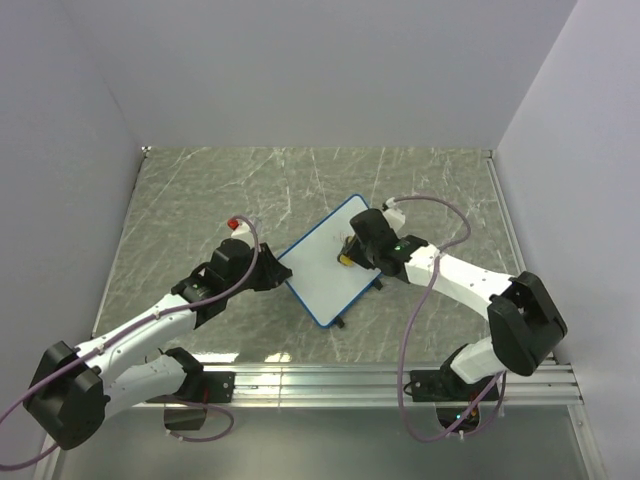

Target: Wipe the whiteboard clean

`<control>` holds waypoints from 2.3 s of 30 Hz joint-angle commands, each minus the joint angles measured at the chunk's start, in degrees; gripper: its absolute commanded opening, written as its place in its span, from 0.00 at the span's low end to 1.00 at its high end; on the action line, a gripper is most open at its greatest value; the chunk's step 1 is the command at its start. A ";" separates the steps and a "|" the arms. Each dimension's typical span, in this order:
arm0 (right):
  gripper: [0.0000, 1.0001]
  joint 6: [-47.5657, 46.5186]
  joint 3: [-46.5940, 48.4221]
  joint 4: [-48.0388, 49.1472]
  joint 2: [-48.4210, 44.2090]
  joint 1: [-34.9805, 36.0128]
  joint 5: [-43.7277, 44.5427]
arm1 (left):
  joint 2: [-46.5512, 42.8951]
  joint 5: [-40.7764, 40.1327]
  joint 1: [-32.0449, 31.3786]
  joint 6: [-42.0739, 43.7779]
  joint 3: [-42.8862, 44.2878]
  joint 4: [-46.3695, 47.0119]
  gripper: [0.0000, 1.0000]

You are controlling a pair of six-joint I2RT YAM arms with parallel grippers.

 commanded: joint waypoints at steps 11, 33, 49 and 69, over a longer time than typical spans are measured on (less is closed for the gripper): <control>0.00 1.98 -16.70 -4.69 1.35 -3.01 -1.31 | 0.32 -0.21 -2.36 3.25 -0.70 -10.86 0.00; 0.00 -3.03 5.05 -14.88 -11.86 -2.83 -0.34 | 1.29 -0.48 -2.36 4.31 -0.61 -9.72 0.00; 0.00 -6.28 24.25 -17.08 10.57 0.59 -0.44 | 0.67 -0.21 -2.88 4.31 -0.18 -10.25 0.00; 0.00 -5.93 -3.34 -7.95 6.00 -10.83 -3.07 | 2.34 -0.57 -4.73 4.48 0.53 -11.04 0.00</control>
